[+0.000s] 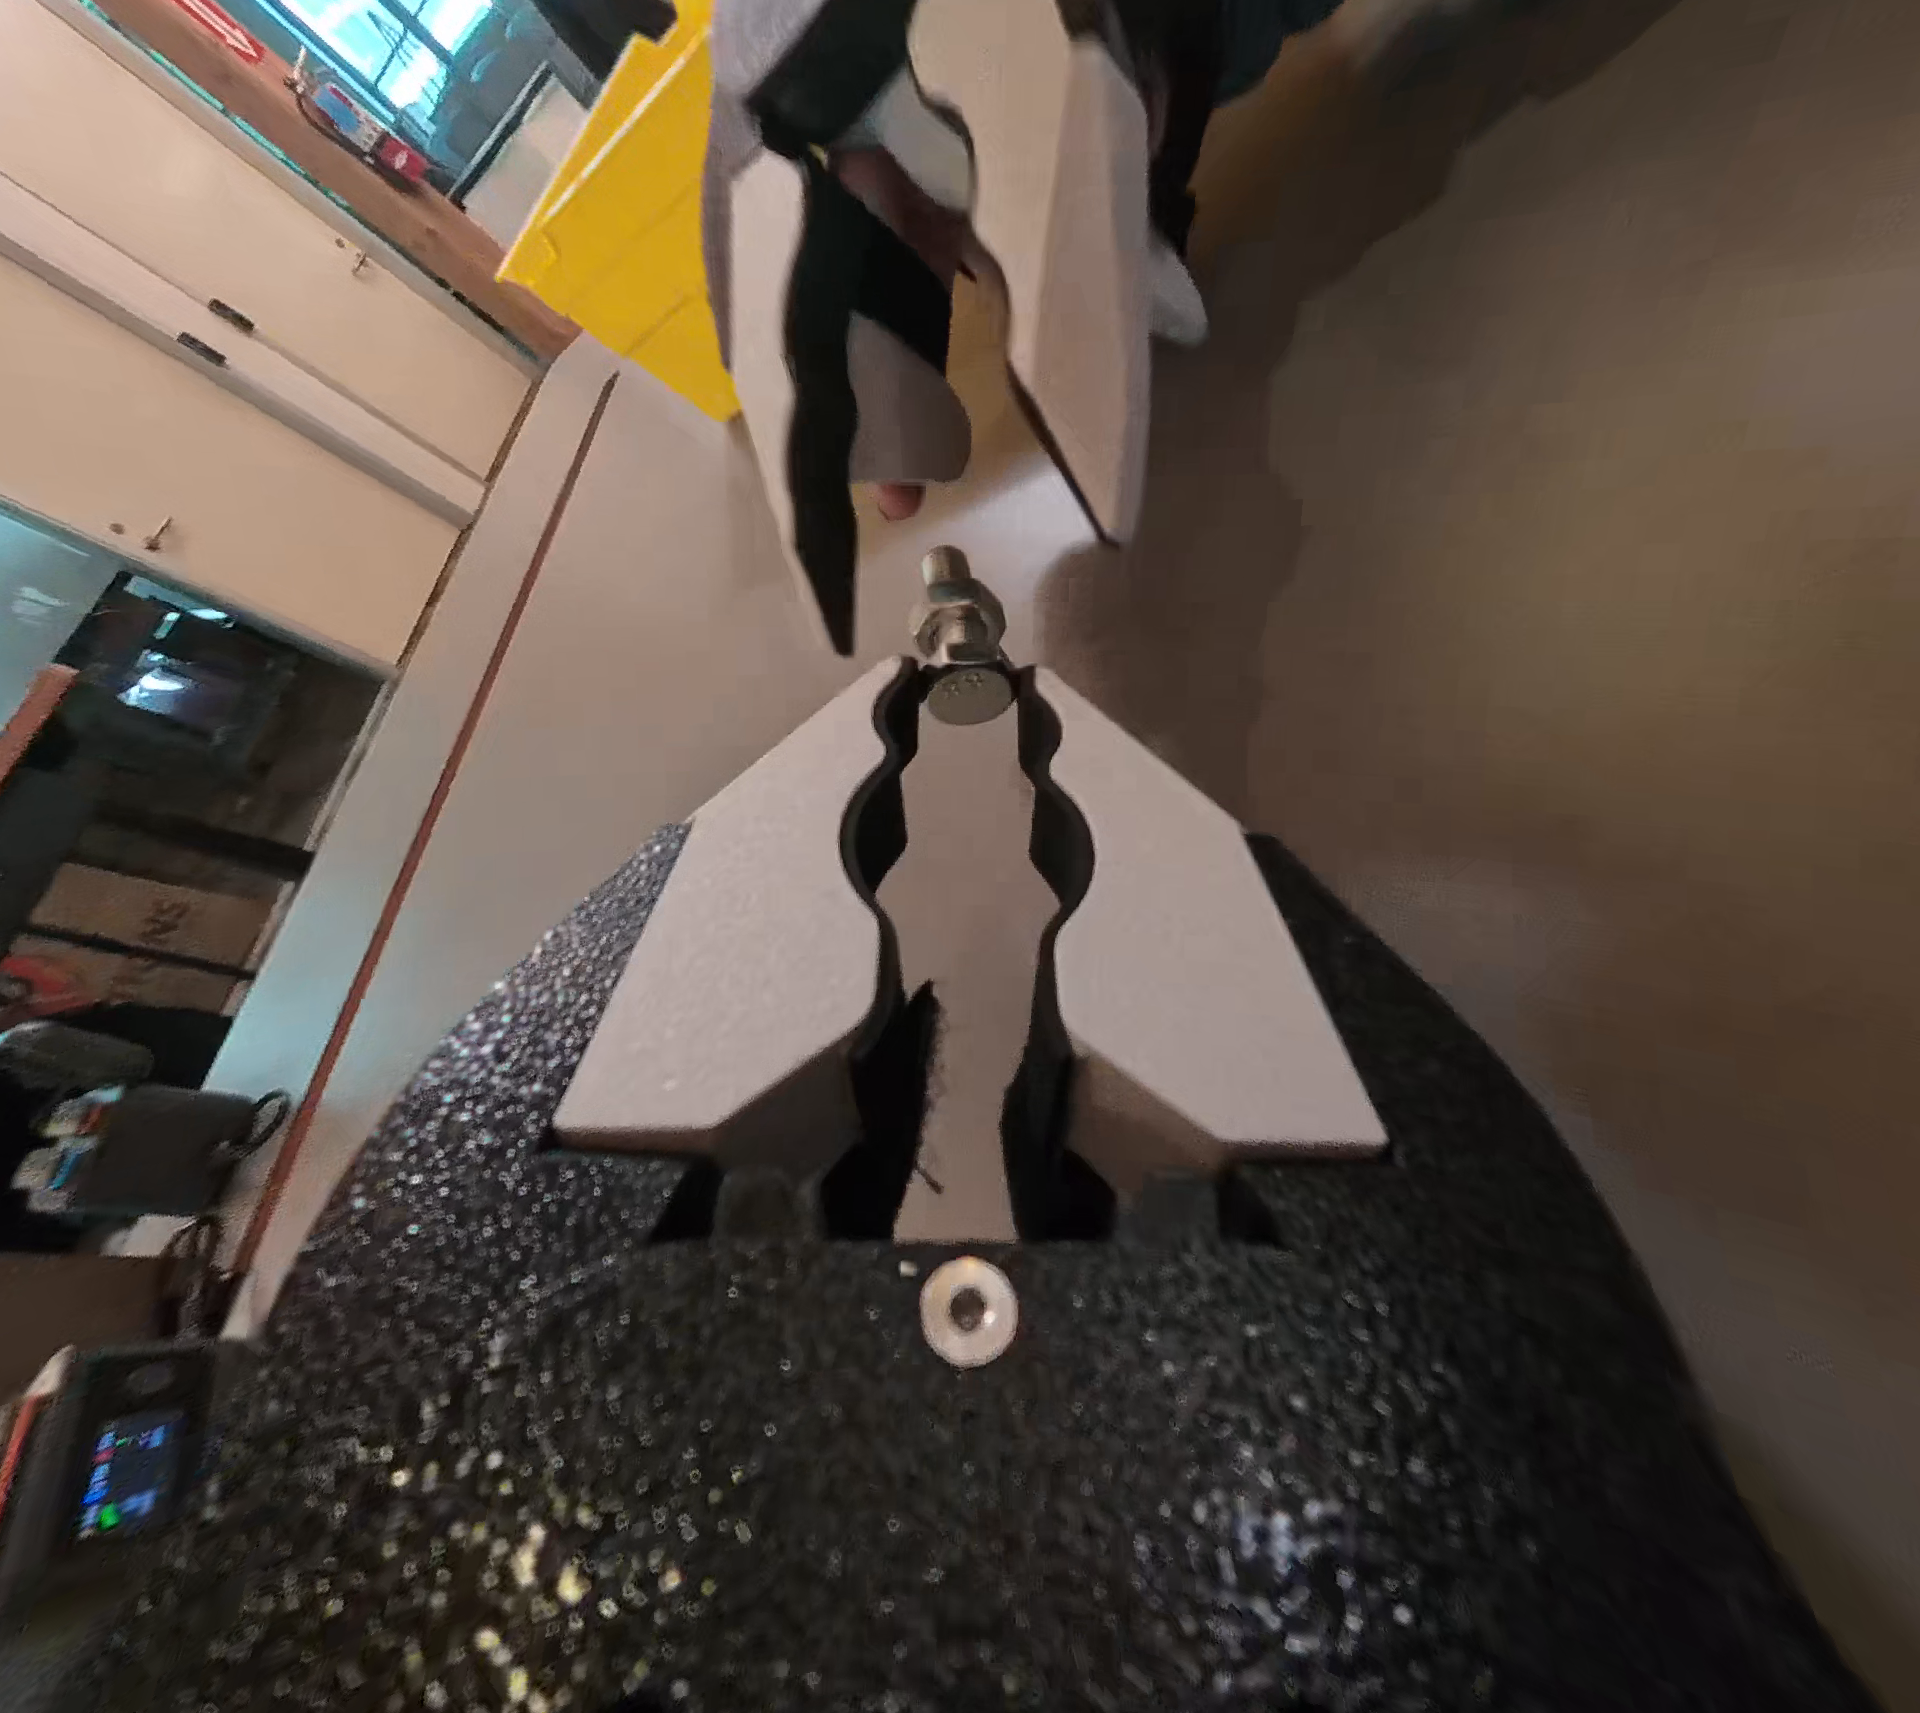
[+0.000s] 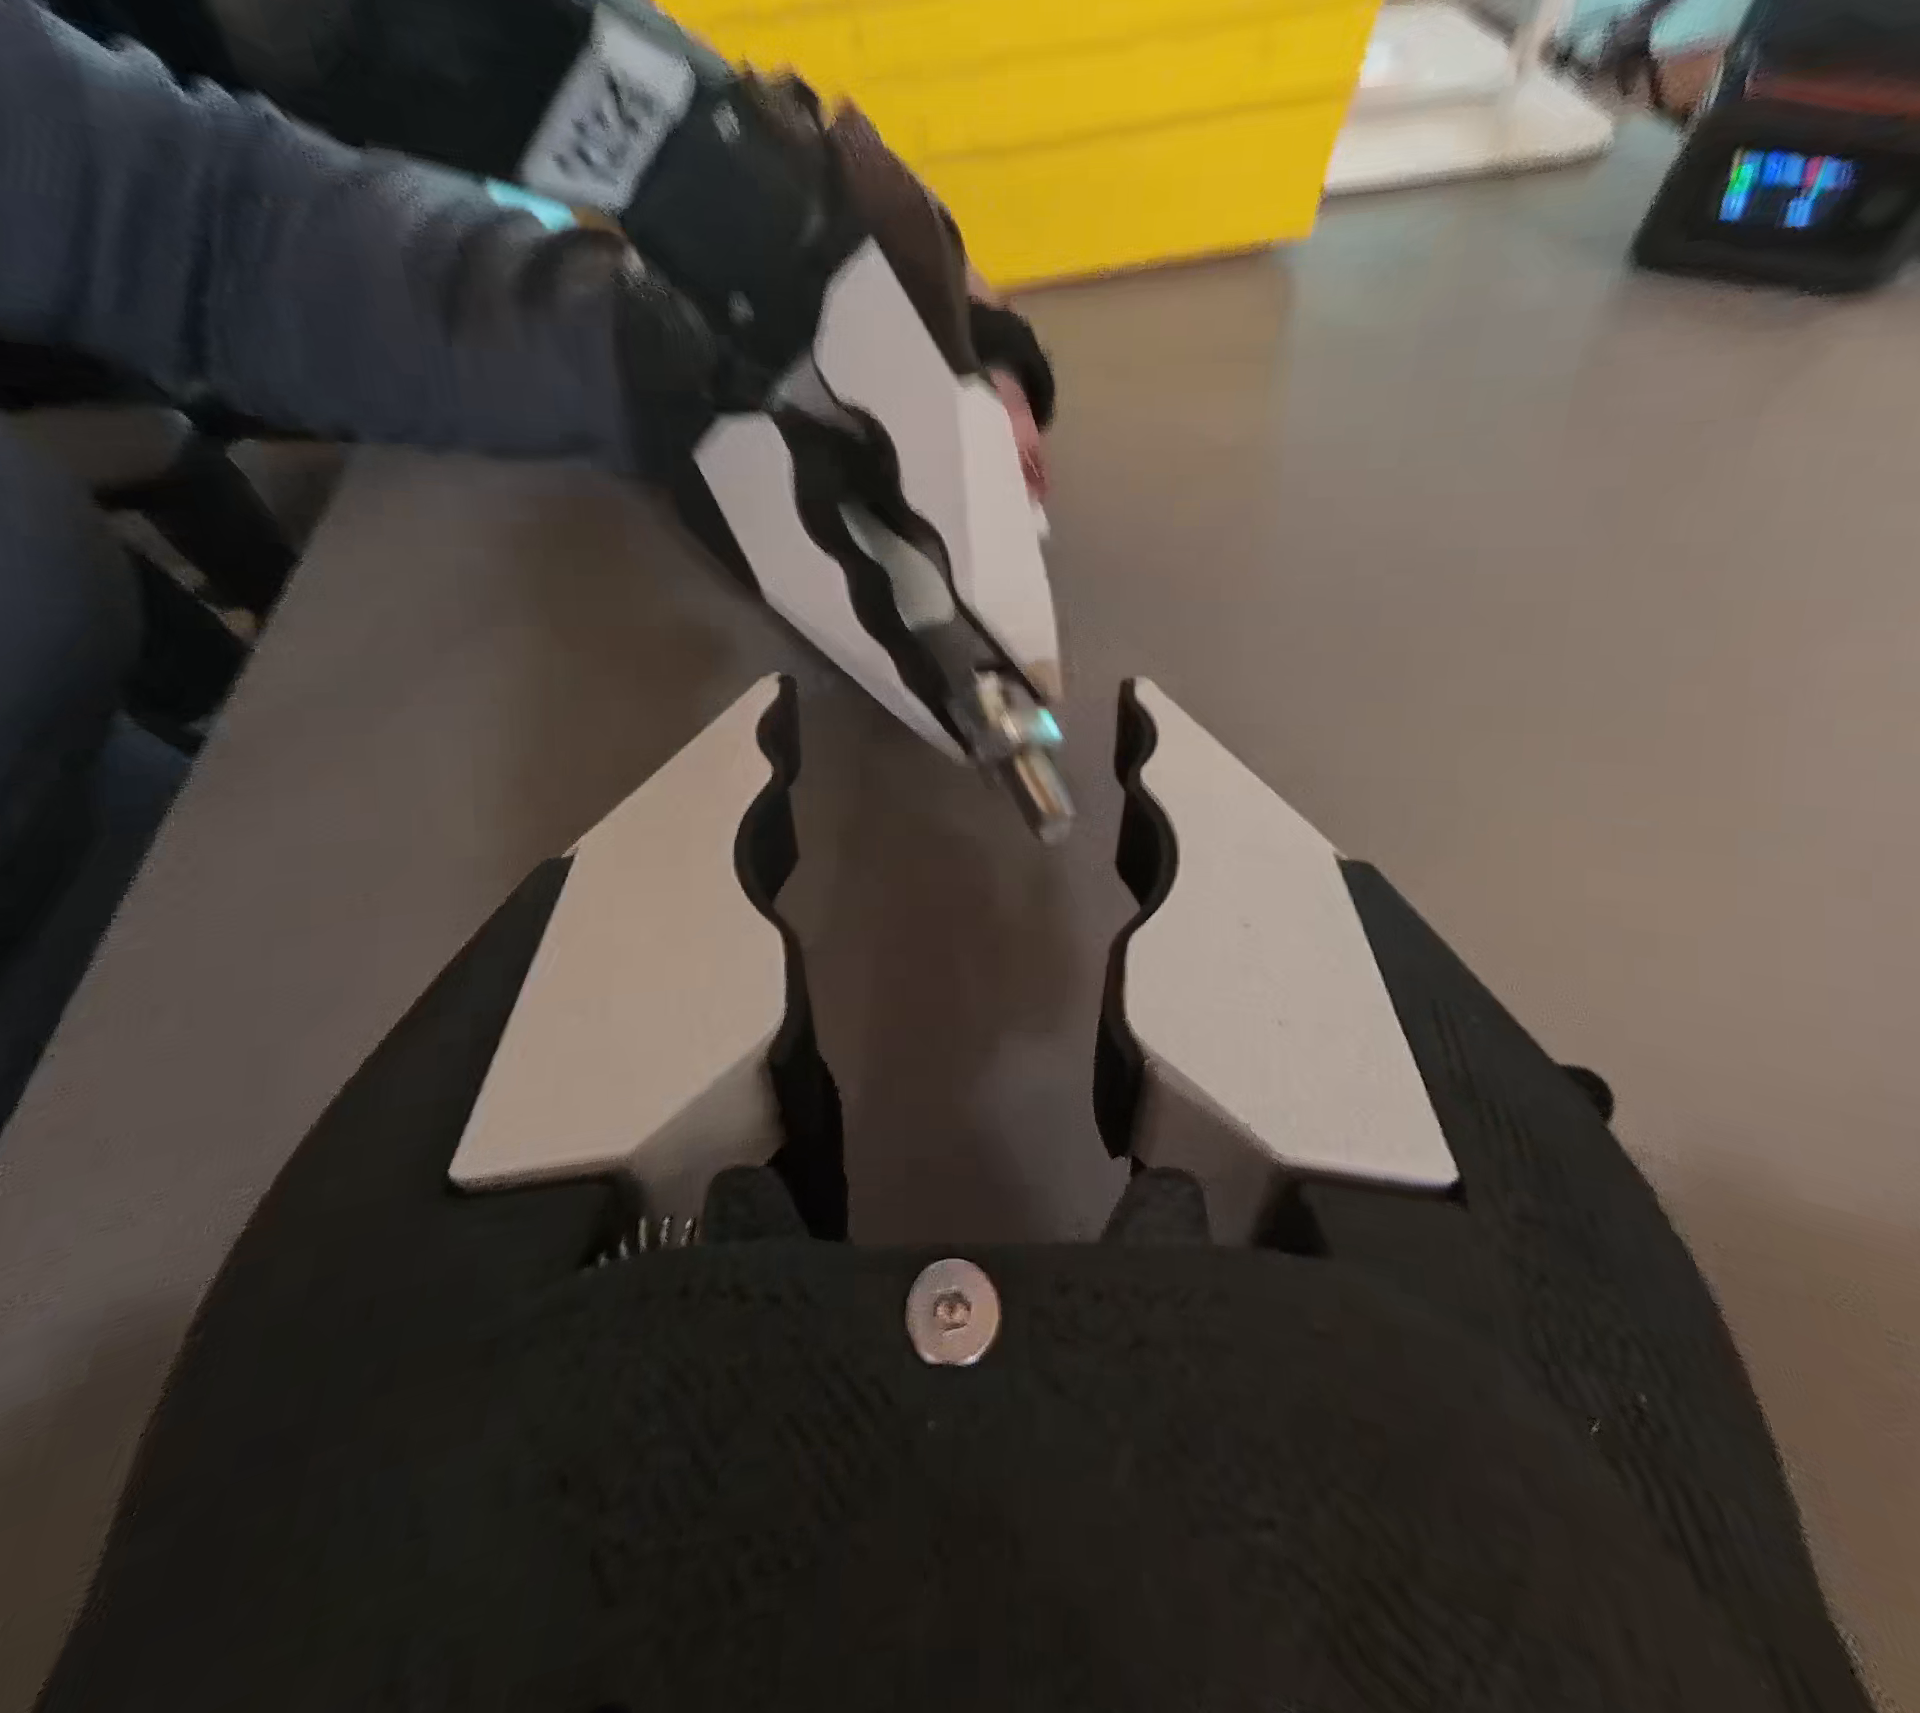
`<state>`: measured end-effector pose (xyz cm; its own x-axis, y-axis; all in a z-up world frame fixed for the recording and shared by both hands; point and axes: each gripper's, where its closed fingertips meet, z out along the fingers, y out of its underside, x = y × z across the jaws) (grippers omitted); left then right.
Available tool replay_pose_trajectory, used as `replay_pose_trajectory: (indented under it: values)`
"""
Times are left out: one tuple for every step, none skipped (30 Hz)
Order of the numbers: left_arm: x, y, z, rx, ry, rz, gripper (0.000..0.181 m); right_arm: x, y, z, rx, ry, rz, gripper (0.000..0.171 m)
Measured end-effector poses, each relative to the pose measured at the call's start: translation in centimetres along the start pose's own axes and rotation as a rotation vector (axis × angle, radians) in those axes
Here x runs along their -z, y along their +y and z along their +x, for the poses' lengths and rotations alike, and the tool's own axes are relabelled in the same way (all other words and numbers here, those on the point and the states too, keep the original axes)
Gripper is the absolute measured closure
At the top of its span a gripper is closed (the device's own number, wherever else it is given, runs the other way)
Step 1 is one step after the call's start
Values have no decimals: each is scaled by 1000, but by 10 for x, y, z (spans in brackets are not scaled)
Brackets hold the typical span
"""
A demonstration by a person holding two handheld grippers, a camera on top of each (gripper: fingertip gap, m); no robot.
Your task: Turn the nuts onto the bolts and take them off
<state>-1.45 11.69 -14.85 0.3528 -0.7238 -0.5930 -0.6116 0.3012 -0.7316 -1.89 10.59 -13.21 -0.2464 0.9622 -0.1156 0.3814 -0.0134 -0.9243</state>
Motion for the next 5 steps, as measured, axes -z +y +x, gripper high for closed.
replay_pose_trajectory:
  values:
    - [2,-3,-1,21,2,22,164,-1,8,2,-14,7,-54,109]
    - [3,-5,-2,38,4,40,164,-2,15,1,-23,0,-90,109]
    - [4,-6,-2,52,11,51,164,-4,17,-3,-28,-22,-101,109]
    - [3,-6,-1,62,21,53,164,-5,14,-8,-23,-46,-89,111]
    - [3,-5,0,61,27,45,164,-6,8,-12,-6,-60,-57,113]
